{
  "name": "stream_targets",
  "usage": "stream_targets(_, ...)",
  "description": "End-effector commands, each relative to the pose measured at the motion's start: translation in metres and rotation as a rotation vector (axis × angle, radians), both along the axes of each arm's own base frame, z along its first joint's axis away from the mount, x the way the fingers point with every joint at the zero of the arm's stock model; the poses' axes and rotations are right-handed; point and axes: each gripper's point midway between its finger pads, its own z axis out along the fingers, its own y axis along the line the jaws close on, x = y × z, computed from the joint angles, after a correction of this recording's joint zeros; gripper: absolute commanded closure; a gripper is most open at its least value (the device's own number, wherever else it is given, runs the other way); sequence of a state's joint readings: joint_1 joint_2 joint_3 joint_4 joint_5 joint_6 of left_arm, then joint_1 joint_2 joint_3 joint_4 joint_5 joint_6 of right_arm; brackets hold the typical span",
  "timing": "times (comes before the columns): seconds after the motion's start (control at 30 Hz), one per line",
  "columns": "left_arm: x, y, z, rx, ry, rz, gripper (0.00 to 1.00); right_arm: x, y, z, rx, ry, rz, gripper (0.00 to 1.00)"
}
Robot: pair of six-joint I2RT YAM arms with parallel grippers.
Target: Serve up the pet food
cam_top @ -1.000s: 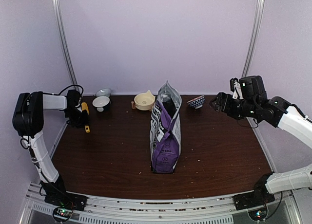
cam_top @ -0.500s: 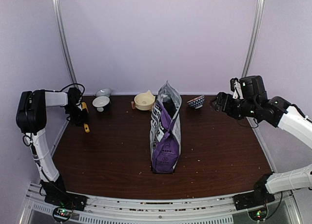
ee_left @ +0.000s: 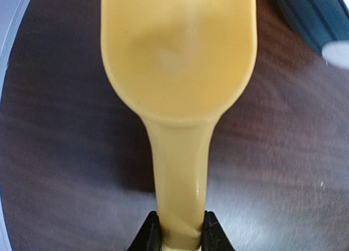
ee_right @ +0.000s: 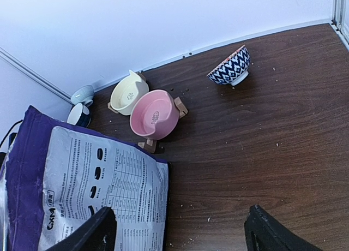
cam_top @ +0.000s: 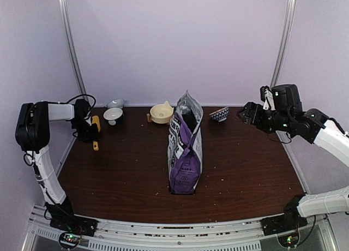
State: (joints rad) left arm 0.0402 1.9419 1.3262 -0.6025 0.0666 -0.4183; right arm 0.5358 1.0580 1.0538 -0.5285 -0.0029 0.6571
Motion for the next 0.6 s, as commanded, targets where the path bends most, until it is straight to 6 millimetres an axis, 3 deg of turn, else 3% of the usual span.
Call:
stream_targets(0.0, -0.019, 0.000, 0.035, 0.015, -0.080, -0.051, 0.91, -0.004, -0.006, 0.015, 0.006, -0.041, 0.004, 0.17)
stream_targets(0.3, -0.074, -0.056, 0.091, 0.023, -0.210, -0.262, 0.91, -0.004, 0.025, 0.038, 0.055, -0.066, 0.147, 0.21)
stream_targets(0.57, -0.109, -0.160, 0.184, 0.140, -0.474, -0.660, 0.90, -0.014, 0.084, 0.079, 0.044, -0.103, 0.347, 0.23)
